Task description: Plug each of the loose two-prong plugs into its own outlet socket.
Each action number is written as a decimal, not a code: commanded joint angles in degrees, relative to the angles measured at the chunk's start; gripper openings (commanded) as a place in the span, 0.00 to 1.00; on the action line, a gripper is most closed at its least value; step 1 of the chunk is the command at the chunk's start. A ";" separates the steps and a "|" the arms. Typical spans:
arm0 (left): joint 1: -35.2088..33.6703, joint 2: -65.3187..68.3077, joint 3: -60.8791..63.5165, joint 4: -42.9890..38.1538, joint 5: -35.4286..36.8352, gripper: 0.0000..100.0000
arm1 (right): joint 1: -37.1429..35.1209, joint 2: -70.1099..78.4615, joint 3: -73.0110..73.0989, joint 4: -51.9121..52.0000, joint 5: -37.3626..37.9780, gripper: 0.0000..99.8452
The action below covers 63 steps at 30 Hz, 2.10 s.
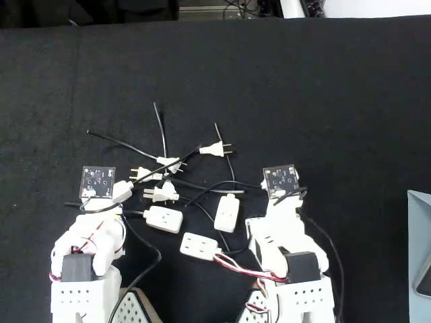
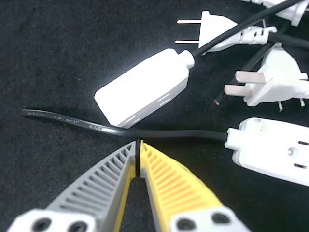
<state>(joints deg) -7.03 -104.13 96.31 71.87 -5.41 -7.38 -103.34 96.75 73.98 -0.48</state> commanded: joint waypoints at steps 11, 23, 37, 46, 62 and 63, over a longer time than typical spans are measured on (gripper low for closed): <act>0.40 0.09 1.10 0.44 0.44 0.03 | 0.62 -3.74 -0.22 0.18 0.35 0.02; 0.66 0.00 1.10 0.97 0.35 0.03 | 0.62 -3.74 -0.22 0.18 0.35 0.02; -0.22 -0.18 -4.09 -5.63 0.09 0.03 | 0.79 -3.82 -1.80 0.00 0.44 0.02; -11.47 -0.18 -3.91 -8.09 0.53 0.03 | 0.88 -3.30 -4.62 -10.20 14.95 0.02; -12.97 -0.18 -1.89 -8.09 0.09 0.03 | -5.98 16.13 -27.74 -12.40 22.51 0.07; -12.97 -0.18 -1.89 -8.09 0.09 0.03 | -5.89 20.44 -30.29 -12.92 22.51 0.07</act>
<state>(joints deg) -19.43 -104.13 95.87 64.66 -5.58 -12.40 -92.53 74.33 62.99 21.41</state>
